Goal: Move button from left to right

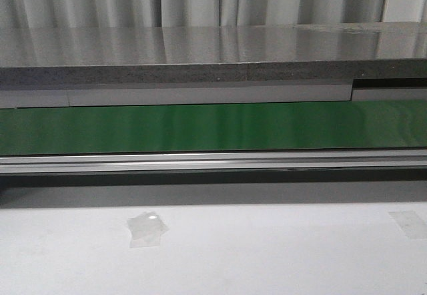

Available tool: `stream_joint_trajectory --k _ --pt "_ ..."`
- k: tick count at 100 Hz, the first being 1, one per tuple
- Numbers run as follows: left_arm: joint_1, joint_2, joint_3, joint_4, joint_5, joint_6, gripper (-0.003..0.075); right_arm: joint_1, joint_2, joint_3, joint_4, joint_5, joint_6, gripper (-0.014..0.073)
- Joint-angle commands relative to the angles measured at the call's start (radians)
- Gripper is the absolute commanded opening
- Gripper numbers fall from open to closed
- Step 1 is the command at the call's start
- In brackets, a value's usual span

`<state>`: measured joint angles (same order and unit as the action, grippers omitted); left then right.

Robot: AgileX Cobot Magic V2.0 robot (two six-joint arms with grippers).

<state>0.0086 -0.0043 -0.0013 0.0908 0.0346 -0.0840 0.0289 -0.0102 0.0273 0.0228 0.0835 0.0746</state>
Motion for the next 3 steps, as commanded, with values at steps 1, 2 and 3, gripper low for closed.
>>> stream_joint_trajectory --k 1,2,3 --pt "0.001 -0.034 0.047 -0.002 -0.089 -0.011 -0.002 0.002 -0.014 -0.015 -0.009 -0.084 0.002 -0.0066" --pt "0.001 -0.034 0.047 -0.002 -0.089 -0.011 -0.002 0.002 -0.014 -0.015 -0.009 -0.084 0.002 -0.0066" --pt "0.001 -0.034 0.047 -0.002 -0.089 -0.011 -0.002 0.002 -0.014 -0.015 -0.009 -0.084 0.002 -0.0066"
